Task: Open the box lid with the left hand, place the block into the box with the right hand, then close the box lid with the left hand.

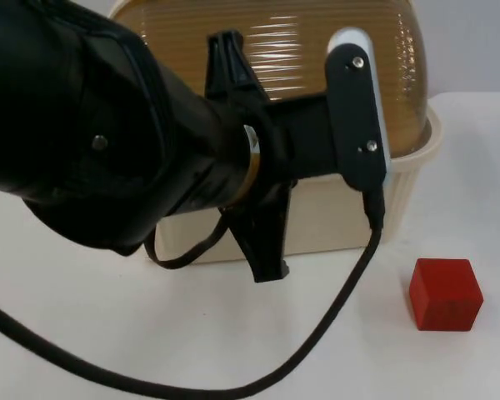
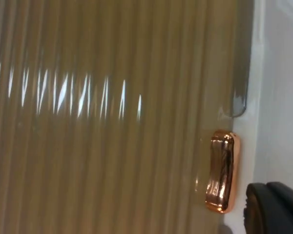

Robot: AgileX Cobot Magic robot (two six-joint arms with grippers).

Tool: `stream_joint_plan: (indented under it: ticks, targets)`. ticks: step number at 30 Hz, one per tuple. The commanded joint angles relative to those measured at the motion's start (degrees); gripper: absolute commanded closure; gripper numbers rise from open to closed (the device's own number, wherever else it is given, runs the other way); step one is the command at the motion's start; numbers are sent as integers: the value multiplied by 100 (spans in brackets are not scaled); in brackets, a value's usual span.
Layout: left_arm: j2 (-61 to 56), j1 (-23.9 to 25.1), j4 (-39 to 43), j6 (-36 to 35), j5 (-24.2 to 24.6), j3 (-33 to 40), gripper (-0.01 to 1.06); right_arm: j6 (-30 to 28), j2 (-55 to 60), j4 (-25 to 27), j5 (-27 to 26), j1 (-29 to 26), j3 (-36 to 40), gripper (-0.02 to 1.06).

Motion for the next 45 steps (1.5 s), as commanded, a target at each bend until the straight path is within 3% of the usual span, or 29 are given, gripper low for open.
stream_joint_plan:
  ticks: [1, 8, 12, 20, 23, 24, 25, 28, 45]
  targets:
    - [-6, -32, 23, -494, 28, 26, 105, 11, -15, -20, -15, 3, -17, 0]
    - [3, -32, 23, -616, 52, 26, 105, 11, -15, -20, -15, 3, -17, 0]
    - [128, -21, 23, -105, -449, 26, 105, 11, -15, -20, -15, 3, -17, 0]
    - [360, 155, -18, 156, -556, -99, 105, 11, -15, -20, -15, 3, -17, 0]
    - [360, 333, -1205, 1314, -819, -400, 105, 24, -15, -20, -18, 3, -17, 0]
    - [360, 333, -1205, 1314, -819, -400, 105, 24, -15, -20, -18, 3, -17, 0]
    - [360, 392, -2088, 2287, -874, -576, 105, 24, -15, -20, -18, 3, -17, 0]
    - [360, 448, -3178, 3624, -873, -797, 105, 24, -15, -20, -18, 3, -17, 0]
    - [588, 505, -3307, 3900, -541, -1003, 105, 24, -15, -20, -33, 3, -17, 0]
